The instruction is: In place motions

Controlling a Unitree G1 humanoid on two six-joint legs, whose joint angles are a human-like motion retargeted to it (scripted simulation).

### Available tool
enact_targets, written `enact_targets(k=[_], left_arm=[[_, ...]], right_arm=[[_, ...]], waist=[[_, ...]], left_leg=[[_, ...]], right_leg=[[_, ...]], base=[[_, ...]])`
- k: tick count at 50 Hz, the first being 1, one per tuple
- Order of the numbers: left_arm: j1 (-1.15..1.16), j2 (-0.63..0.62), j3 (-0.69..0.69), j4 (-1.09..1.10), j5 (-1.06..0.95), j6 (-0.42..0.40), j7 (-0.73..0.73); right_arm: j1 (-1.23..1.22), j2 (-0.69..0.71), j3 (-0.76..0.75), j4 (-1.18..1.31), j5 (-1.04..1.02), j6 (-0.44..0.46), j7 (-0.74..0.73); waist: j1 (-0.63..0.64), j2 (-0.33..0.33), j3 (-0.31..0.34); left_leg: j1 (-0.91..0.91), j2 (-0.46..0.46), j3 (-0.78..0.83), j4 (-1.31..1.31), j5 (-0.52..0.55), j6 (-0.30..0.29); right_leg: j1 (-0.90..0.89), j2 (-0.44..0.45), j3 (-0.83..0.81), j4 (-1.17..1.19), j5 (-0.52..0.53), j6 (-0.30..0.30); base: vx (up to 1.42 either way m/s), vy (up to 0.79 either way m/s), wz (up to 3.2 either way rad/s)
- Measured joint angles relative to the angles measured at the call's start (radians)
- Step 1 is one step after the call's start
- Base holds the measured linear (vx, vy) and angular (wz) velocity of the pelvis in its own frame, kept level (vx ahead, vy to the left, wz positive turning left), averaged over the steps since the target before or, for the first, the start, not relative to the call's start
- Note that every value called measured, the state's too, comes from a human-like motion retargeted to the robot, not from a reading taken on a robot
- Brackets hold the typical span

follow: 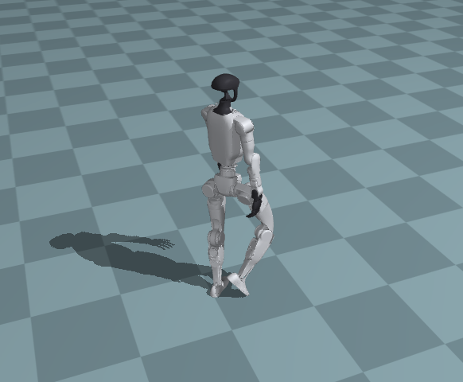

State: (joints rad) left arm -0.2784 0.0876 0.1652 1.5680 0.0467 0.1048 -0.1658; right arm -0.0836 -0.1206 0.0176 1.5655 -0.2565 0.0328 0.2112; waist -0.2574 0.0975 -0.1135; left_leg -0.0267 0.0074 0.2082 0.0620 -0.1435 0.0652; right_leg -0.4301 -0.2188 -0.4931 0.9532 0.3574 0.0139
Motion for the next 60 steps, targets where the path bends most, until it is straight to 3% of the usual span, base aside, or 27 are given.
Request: enact_targets(k=[2, 5, 8, 12, 15, 20, 26, 27, 28, 30, 34, 39, 44, 48, 53, 57, 58, 60], left_arm=[[-0.14, 0.005, -0.056, -0.121, 0.0, -0.036, -0.041], [-0.316, 0.044, -0.084, -0.286, 0.015, -0.06, -0.08], [-0.354, 0.025, -0.022, -0.398, 0.057, -0.112, -0.014], [-0.318, -0.014, -0.063, -0.503, -0.075, -0.187, 0.015], [-0.285, -0.035, -0.066, -0.518, -0.118, -0.196, -0.02], [-0.155, -0.037, -0.04, -0.433, -0.067, -0.135, -0.068], [0.088, -0.083, 0.045, -0.152, 0.011, -0.052, -0.053], [0.119, -0.085, 0.068, -0.098, 0.021, -0.029, -0.047], [0.152, -0.085, 0.093, -0.052, 0.033, -0.007, -0.04], [0.212, -0.066, 0.145, 0.038, 0.066, 0.026, -0.023], [0.31, -0.033, 0.175, 0.132, 0.087, 0.057, 0.041], [0.406, -0.03, 0.246, 0.099, 0.012, 0.005, 0.007], [0.41, -0.023, 0.283, 0.074, 0.059, 0.037, 0.03], [0.392, -0.026, 0.237, 0.008, 0.078, 0.023, 0.046], [0.35, -0.053, 0.215, -0.044, 0.084, -0.004, 0.011], [0.363, -0.06, 0.198, -0.049, 0.105, -0.017, -0.023], [0.362, -0.054, 0.183, -0.043, 0.12, -0.01, -0.026], [0.348, -0.042, 0.14, -0.034, 0.152, 0.001, -0.031]], right_arm=[[0.021, -0.064, -0.052, 0.134, 0.042, 0.052, -0.015], [0.162, -0.121, -0.078, 0.134, 0.148, 0.183, 0.012], [0.306, -0.129, -0.144, 0.134, 0.197, 0.193, -0.044], [0.449, -0.115, -0.258, 0.134, 0.257, 0.158, -0.048], [0.471, -0.102, -0.269, 0.134, 0.3, 0.178, -0.037], [0.399, -0.091, -0.198, 0.134, 0.279, 0.165, -0.037], [0.23, -0.014, -0.099, 0.004, 0.191, 0.08, 0.021], [0.205, -0.002, -0.076, -0.047, 0.185, 0.07, 0.02], [0.176, 0.007, -0.052, -0.095, 0.178, 0.057, 0.016], [0.123, 0.033, 0.011, -0.198, 0.158, 0.039, 0.012], [0.008, 0.061, 0.067, -0.364, 0.122, 0.013, 0.067], [-0.09, 0.064, 0.148, -0.558, 0.128, -0.004, 0.155], [-0.04, 0.046, 0.154, -0.604, 0.129, -0.025, 0.114], [0.043, 0.019, 0.104, -0.508, 0.12, -0.005, 0.04], [0.101, 0.004, 0.037, -0.283, 0.071, 0.015, 0.034], [0.111, -0.005, -0.003, -0.04, 0.081, 0.024, -0.034], [0.109, -0.006, -0.016, 0.016, 0.094, 0.033, -0.05], [0.108, -0.01, -0.054, 0.094, 0.137, 0.057, -0.068]], waist=[[-0.047, -0.002, 0.108], [-0.163, 0.057, 0.188], [-0.279, 0.082, 0.181], [-0.268, 0.104, 0.121], [-0.242, 0.062, 0.128], [-0.179, 0.037, 0.092], [-0.015, 0.008, 0.042], [-0.01, 0.0, 0.038], [-0.001, -0.011, 0.026], [0.021, -0.043, 0.012], [0.089, -0.073, 0.006], [0.061, -0.07, 0.104], [0.027, -0.068, 0.095], [0.067, -0.09, 0.066], [0.106, -0.086, 0.051], [0.204, -0.069, -0.021], [0.184, -0.062, -0.043], [0.021, -0.029, -0.059]], left_leg=[[0.019, -0.03, -0.019, -0.011, 0.009, 0.04], [-0.024, -0.016, -0.092, -0.003, 0.016, 0.073], [-0.068, -0.008, -0.119, -0.016, 0.04, 0.083], [-0.122, 0.017, -0.1, -0.008, 0.043, 0.083], [-0.097, 0.002, -0.09, -0.009, 0.046, 0.079], [-0.063, -0.014, -0.029, -0.032, 0.037, 0.063], [-0.005, -0.019, 0.062, -0.053, 0.013, 0.031], [-0.001, -0.031, 0.063, -0.052, 0.009, 0.028], [-0.005, -0.048, 0.075, -0.05, 0.004, 0.026], [0.007, -0.08, 0.114, -0.05, -0.007, 0.019], [-0.027, -0.078, 0.165, -0.023, 0.001, -0.001], [-0.021, -0.04, 0.168, 0.004, 0.015, -0.006], [-0.07, -0.035, 0.112, 0.039, 0.047, -0.025], [-0.116, -0.046, 0.082, 0.101, 0.023, -0.044], [-0.105, -0.053, 0.068, 0.11, 0.019, -0.024], [-0.099, -0.043, 0.21, -0.008, 0.038, -0.012], [-0.108, -0.048, 0.184, -0.025, 0.05, -0.016], [-0.088, -0.061, 0.029, -0.053, 0.049, -0.041]], right_leg=[[-0.167, -0.089, 0.06, 0.325, -0.112, -0.015], [-0.432, -0.172, 0.109, 0.658, -0.188, 0.002], [-0.641, -0.205, 0.117, 0.78, -0.252, -0.008], [-0.743, -0.183, 0.109, 0.768, -0.282, -0.035], [-0.645, -0.164, 0.131, 0.714, -0.287, -0.037], [-0.327, -0.114, 0.074, 0.49, -0.282, -0.039], [0.181, 0.139, 0.149, -0.346, -0.179, 0.007], [0.264, 0.16, 0.15, -0.512, -0.188, 0.02], [0.328, 0.171, 0.144, -0.646, -0.305, 0.027], [0.404, 0.197, 0.09, -0.814, -0.417, -0.052], [0.396, 0.157, 0.133, -0.911, -0.318, 0.017], [0.395, 0.189, 0.135, -0.901, -0.309, -0.016], [0.402, 0.184, 0.073, -0.916, -0.318, -0.01], [0.396, 0.161, 0.02, -0.92, -0.329, -0.01], [0.395, 0.162, 0.003, -0.929, -0.324, -0.01], [0.351, 0.197, 0.116, -0.932, -0.312, -0.019], [0.339, 0.197, 0.1, -0.932, -0.314, -0.018], [0.348, 0.176, -0.065, -0.933, -0.334, -0.004]], base=[[-0.5, 0.09, 1.02], [-0.34, 0.04, 1.38], [0.0, -0.1, 1.03], [0.07, -0.17, -0.1], [0.02, -0.09, -0.44], [0.1, 0.05, -0.83], [0.02, 0.09, -1.08], [-0.14, 0.23, -0.23], [-0.2, 0.27, -0.47], [-0.2, 0.26, -0.7], [-0.38, 0.2, -0.54], [-0.43, 0.08, -0.05], [-0.08, 0.14, 0.64], [-0.01, 0.05, 0.71], [0.02, 0.04, 0.1], [0.17, 0.06, -1.25], [0.07, 0.04, 0.92], [-0.04, 0.04, 2.82]])
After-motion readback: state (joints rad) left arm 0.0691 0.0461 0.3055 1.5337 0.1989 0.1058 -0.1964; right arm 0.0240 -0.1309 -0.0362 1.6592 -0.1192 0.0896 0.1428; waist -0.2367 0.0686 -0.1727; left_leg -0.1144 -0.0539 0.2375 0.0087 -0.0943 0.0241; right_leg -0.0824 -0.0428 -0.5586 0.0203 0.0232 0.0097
